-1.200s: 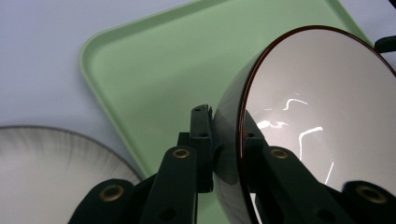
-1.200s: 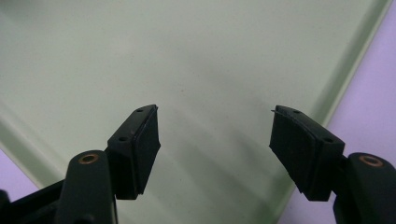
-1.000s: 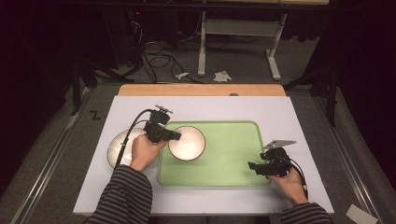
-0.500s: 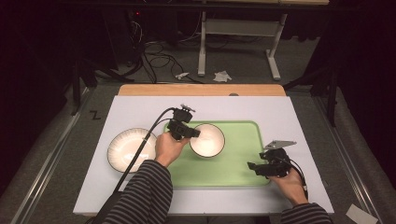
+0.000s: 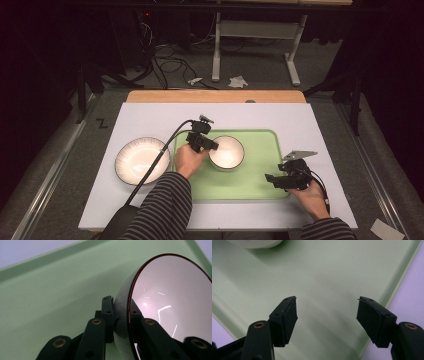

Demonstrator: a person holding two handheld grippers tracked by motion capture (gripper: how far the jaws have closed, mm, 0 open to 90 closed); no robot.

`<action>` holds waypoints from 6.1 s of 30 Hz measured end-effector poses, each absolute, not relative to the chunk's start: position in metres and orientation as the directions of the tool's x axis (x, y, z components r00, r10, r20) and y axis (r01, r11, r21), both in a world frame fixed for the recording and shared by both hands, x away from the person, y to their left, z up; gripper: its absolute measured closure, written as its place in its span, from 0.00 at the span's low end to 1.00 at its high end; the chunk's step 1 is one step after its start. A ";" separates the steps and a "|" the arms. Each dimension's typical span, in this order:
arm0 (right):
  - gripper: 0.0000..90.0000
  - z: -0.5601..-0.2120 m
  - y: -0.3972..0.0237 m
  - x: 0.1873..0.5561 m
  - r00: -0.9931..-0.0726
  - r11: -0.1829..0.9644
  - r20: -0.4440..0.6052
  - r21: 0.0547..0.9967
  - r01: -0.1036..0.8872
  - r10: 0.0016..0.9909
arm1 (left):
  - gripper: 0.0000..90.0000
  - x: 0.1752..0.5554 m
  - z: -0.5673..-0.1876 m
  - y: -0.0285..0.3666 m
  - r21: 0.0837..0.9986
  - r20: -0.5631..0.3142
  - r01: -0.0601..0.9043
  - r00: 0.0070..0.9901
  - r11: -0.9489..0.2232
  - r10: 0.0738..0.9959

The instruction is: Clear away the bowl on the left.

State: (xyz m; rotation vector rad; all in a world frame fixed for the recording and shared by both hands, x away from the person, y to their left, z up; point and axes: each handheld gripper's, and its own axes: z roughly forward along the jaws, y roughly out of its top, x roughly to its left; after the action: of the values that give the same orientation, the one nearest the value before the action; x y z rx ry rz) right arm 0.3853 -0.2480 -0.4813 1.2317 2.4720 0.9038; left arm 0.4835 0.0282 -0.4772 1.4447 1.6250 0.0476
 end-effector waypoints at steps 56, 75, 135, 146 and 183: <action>0.37 -0.484 -0.245 0.386 -0.628 0.473 0.062 0.602 0.643 0.776 | 0.58 0.451 -0.438 0.089 0.700 -0.543 0.656 0.234 0.281 0.807; 0.37 -0.484 -0.246 0.387 -0.626 0.473 0.063 0.599 0.646 0.777 | 0.56 0.430 -0.429 0.131 0.707 -0.553 0.628 0.206 0.323 0.807; 0.37 -0.485 -0.245 0.387 -0.635 0.479 0.066 0.598 0.643 0.770 | 0.52 0.373 -0.446 0.149 0.684 -0.538 0.681 0.228 0.262 0.812; 0.37 -0.485 -0.245 0.387 -0.638 0.481 0.064 0.599 0.640 0.768 | 0.50 0.366 -0.454 0.137 0.687 -0.514 0.692 0.250 0.220 0.820; 0.37 -0.484 -0.243 0.385 -0.654 0.490 0.080 0.596 0.636 0.752 | 0.48 0.365 -0.485 0.107 0.683 -0.424 0.723 0.273 0.107 0.863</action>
State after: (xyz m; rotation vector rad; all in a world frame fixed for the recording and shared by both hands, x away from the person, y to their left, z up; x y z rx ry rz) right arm 0.3848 -0.2428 -0.4841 1.1987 2.5421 0.8945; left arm 0.3651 0.1073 -0.4851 1.6454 1.4828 0.1969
